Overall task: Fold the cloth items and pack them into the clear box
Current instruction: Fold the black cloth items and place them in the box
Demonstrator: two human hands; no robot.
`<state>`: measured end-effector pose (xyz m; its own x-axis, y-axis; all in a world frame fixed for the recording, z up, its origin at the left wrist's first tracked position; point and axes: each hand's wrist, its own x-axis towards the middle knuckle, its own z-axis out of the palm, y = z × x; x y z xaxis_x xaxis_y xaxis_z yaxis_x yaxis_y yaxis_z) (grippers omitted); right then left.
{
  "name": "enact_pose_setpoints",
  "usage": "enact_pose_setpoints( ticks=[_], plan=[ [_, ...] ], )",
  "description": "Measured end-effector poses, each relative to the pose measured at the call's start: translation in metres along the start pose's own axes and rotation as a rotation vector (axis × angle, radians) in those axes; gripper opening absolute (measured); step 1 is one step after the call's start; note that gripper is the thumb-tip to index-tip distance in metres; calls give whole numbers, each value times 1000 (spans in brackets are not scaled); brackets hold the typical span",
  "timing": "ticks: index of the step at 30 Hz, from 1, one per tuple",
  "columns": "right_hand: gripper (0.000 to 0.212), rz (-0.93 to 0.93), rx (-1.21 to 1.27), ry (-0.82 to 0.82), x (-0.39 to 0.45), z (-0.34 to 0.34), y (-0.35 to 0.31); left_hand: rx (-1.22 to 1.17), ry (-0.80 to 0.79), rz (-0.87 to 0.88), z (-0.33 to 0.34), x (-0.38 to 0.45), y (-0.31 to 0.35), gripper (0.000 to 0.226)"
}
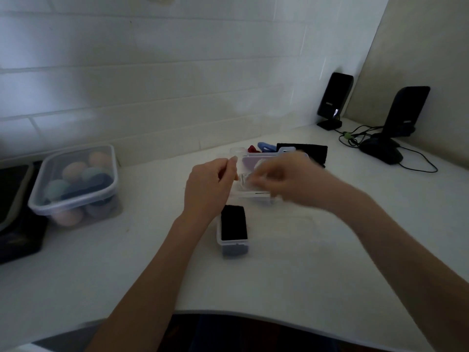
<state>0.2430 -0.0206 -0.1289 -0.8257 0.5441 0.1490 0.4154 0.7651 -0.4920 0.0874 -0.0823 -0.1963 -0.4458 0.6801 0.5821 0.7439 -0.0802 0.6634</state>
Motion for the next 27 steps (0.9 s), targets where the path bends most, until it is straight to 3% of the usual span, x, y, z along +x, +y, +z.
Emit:
enact_pose_setpoints(
  ticks=[2, 4, 6, 9, 12, 19, 22, 25, 27],
  plan=[
    [19, 67, 152, 308, -1, -22, 24, 3, -19, 0, 0, 0, 1, 42],
    [21, 152, 139, 570, -2, -34, 59, 5, -25, 6, 0, 1, 2, 41],
    [32, 294, 92, 666, -2, -31, 98, 4, -24, 15, -1, 1, 2, 41],
    [51, 386, 27, 444, -3, -3, 140, 11, -19, 44, -2, 1, 1, 40],
    [46, 191, -110, 186, -3, 18, 150, 30, -12, 80, -2, 1, 1, 41],
    [40, 267, -270, 203, 0, 23, 149, 165, -77, 182, -4, 8, 1, 50],
    [15, 321, -120, 457, -1, 19, 152, 162, -124, 243, -1, 15, 13, 45],
    [19, 360, 265, 821, -6, 1, 137, 129, -171, 281, 6, 22, 29, 37],
    [21, 341, 374, 1009, -13, -12, 124, 64, -208, 273, 13, 28, 39, 29]
  ],
)
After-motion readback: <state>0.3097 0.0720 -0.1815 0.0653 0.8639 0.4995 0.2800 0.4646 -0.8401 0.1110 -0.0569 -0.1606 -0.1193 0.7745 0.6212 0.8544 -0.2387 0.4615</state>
